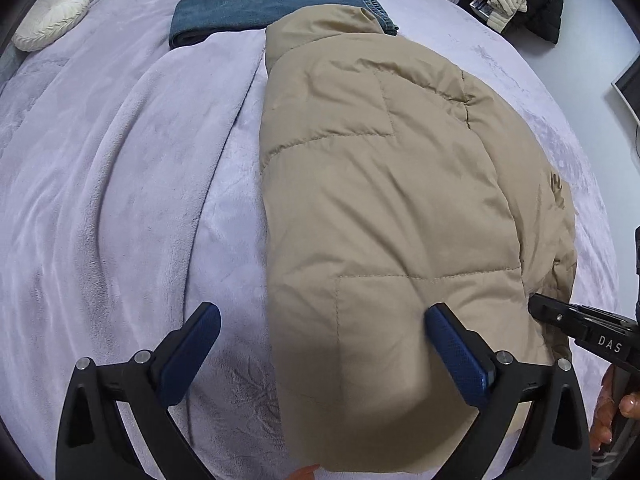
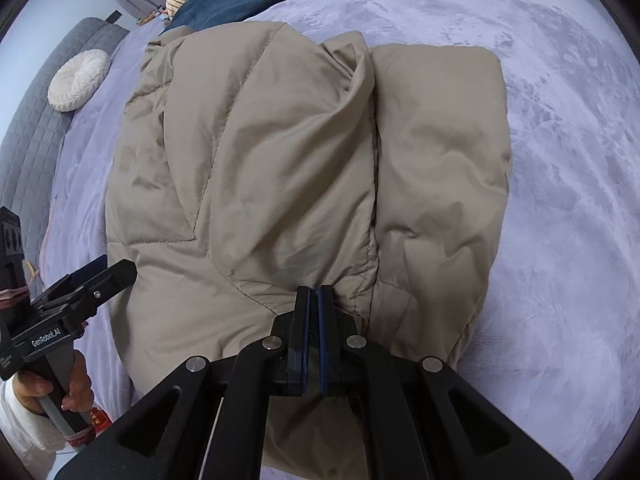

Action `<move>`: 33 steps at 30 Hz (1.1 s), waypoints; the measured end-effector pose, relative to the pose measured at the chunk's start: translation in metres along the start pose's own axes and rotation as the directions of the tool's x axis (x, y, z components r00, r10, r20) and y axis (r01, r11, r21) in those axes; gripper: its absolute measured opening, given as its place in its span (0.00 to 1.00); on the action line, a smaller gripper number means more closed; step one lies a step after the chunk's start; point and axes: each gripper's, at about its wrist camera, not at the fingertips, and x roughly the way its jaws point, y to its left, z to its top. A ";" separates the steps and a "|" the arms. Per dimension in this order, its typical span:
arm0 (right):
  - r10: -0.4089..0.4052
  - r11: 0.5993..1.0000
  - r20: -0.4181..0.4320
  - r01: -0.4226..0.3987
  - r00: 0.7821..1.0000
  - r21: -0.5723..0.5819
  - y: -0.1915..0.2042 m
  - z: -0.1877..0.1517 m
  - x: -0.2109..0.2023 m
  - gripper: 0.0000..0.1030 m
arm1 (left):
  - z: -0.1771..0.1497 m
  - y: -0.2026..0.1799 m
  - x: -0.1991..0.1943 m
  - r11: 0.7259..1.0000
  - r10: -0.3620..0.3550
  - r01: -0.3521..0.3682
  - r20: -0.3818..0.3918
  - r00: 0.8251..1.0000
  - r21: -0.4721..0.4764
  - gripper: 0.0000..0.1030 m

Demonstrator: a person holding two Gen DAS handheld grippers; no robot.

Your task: Fold large clothes

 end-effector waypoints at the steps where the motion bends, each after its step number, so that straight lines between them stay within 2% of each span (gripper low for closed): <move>1: 0.001 1.000 0.002 -0.001 1.000 0.005 0.001 0.000 -0.003 0.02 | 0.000 -0.001 -0.002 1.000 0.013 -0.013 -0.006 1.000 0.002 1.00; 3: 0.007 1.000 0.006 -0.007 1.000 0.009 0.004 0.000 -0.011 0.06 | -0.002 -0.002 -0.007 1.000 0.018 -0.018 -0.015 1.000 -0.001 1.00; 9: -0.004 1.000 0.019 0.004 1.000 0.008 0.016 -0.011 -0.037 0.06 | -0.009 -0.003 -0.023 1.000 0.020 -0.021 -0.046 0.999 -0.013 1.00; 15: -0.019 0.998 -0.006 0.019 1.000 0.055 0.013 -0.030 -0.045 0.07 | -0.019 -0.006 -0.035 0.999 0.034 -0.034 -0.056 0.998 -0.005 1.00; 19: -0.021 0.994 -0.007 0.021 1.000 0.103 0.006 -0.036 -0.048 0.07 | -0.021 -0.006 -0.039 0.999 0.051 -0.050 -0.051 0.997 0.019 1.00; 28: -0.048 0.992 -0.005 0.048 0.999 0.120 0.013 -0.040 -0.053 0.07 | -0.021 -0.001 -0.047 0.995 0.092 -0.092 -0.022 0.995 0.033 1.00; 33: -0.051 0.992 -0.011 0.052 0.999 0.119 0.015 -0.042 -0.054 0.07 | -0.024 -0.005 -0.054 0.996 0.082 -0.082 -0.016 0.996 0.044 1.00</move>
